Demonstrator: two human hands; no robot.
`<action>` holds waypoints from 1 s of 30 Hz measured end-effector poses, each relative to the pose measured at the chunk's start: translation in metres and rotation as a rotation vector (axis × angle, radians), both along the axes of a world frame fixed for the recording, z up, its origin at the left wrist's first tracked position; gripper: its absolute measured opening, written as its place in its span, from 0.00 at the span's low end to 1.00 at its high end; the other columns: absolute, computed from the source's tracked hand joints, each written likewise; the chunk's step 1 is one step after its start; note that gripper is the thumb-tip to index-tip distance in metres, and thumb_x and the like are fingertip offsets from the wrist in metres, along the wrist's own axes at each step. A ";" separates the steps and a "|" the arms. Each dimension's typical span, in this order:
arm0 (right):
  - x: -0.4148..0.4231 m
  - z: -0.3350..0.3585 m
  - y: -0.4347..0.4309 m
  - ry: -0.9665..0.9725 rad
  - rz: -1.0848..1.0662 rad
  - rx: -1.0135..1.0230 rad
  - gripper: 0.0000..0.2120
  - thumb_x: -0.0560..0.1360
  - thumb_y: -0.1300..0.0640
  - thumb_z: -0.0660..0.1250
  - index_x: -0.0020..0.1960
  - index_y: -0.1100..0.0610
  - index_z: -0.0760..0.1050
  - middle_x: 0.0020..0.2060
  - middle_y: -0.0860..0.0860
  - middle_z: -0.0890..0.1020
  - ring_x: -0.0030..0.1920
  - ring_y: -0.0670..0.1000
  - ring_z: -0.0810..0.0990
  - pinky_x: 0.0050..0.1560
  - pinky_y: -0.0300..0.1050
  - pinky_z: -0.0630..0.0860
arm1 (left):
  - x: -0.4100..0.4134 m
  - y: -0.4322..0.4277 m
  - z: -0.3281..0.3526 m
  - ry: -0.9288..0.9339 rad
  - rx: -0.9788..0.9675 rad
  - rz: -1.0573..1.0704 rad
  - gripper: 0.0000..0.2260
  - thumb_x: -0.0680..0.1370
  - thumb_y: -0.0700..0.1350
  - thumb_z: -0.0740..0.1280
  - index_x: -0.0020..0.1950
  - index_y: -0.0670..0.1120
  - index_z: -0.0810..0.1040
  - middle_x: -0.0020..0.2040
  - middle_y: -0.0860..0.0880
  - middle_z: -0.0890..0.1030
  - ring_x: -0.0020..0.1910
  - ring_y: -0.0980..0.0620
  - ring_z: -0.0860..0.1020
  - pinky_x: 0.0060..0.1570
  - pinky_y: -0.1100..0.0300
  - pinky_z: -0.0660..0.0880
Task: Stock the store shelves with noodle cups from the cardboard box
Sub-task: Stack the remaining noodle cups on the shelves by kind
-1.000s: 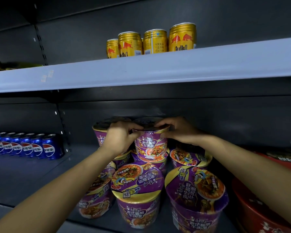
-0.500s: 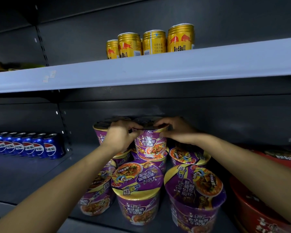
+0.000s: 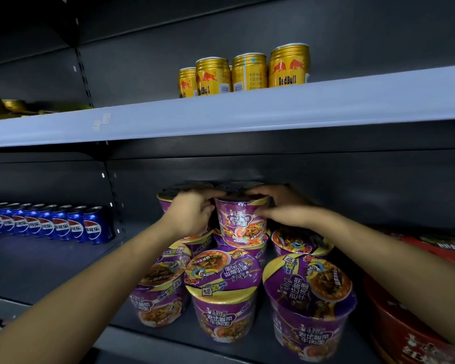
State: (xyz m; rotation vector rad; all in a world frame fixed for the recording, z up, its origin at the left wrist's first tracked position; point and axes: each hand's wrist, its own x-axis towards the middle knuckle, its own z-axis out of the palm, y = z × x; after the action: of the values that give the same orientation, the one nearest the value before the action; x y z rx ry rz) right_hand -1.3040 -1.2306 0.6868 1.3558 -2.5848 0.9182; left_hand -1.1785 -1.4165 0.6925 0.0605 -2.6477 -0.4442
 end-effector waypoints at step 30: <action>0.191 -0.005 0.007 0.319 0.159 0.030 0.16 0.75 0.54 0.68 0.62 0.54 0.78 0.61 0.50 0.79 0.63 0.48 0.74 0.61 0.34 0.64 | 0.176 0.021 -0.018 -0.009 0.006 0.023 0.08 0.78 0.49 0.67 0.52 0.49 0.84 0.47 0.53 0.84 0.47 0.57 0.80 0.50 0.62 0.76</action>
State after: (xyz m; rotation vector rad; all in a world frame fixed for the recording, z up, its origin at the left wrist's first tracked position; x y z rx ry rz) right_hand -1.1128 -1.2238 0.6820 1.5869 -2.2878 0.6214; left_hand -1.0027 -1.3951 0.6743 0.0944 -2.6514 -0.4459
